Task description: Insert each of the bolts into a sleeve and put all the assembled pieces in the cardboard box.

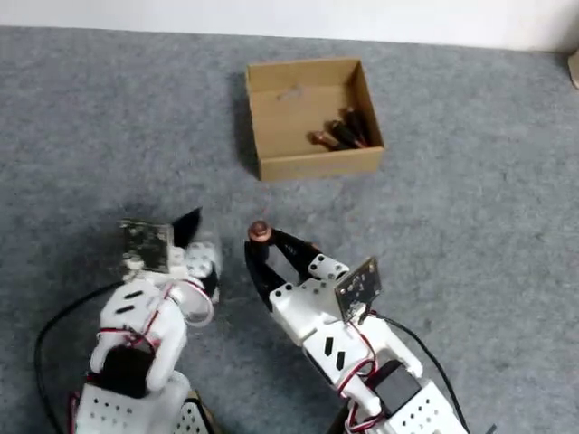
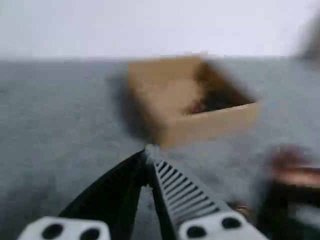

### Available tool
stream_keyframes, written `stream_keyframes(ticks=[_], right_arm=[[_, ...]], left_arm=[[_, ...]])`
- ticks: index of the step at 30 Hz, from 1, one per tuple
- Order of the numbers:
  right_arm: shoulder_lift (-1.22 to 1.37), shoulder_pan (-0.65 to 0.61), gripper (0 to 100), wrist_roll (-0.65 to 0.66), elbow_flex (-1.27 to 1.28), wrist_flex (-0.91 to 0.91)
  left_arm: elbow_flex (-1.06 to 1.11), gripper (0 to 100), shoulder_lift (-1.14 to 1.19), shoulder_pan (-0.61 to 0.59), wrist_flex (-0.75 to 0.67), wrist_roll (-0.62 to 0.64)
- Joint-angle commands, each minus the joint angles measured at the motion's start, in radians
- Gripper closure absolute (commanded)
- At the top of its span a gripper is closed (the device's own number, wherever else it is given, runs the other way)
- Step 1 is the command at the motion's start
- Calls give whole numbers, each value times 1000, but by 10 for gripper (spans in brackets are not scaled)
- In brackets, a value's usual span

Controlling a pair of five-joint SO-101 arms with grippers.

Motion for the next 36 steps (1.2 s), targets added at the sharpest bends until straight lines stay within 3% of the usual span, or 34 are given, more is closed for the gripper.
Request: stream_keyframes(ticks=[1, 6, 11, 14, 20, 27, 32, 34, 36], right_arm=[[-12, 58, 994, 11, 102, 113], [-7, 147, 994, 11, -179, 400], [191, 249, 994, 124, -443, 417], [512, 260, 994, 218, -668, 395], [1296, 424, 994, 100, -1440, 440], [2232, 518, 994, 81, -2571, 696], [2761, 533, 994, 83, -3277, 880], [2930, 533, 994, 83, -3479, 917], [3027, 533, 994, 98, -3481, 920]], left_arm=[[50, 993, 12, -36, -127, -6], [1, 993, 142, -42, -133, -8], [-53, 993, 332, -38, -150, -3], [-68, 993, 433, -39, -210, -3], [-71, 993, 567, -42, -318, -8], [-85, 993, 585, -42, -321, -8], [-84, 992, 585, -42, -321, -9], [-84, 991, 585, -42, -321, -9], [-84, 990, 585, -42, -321, -9]])
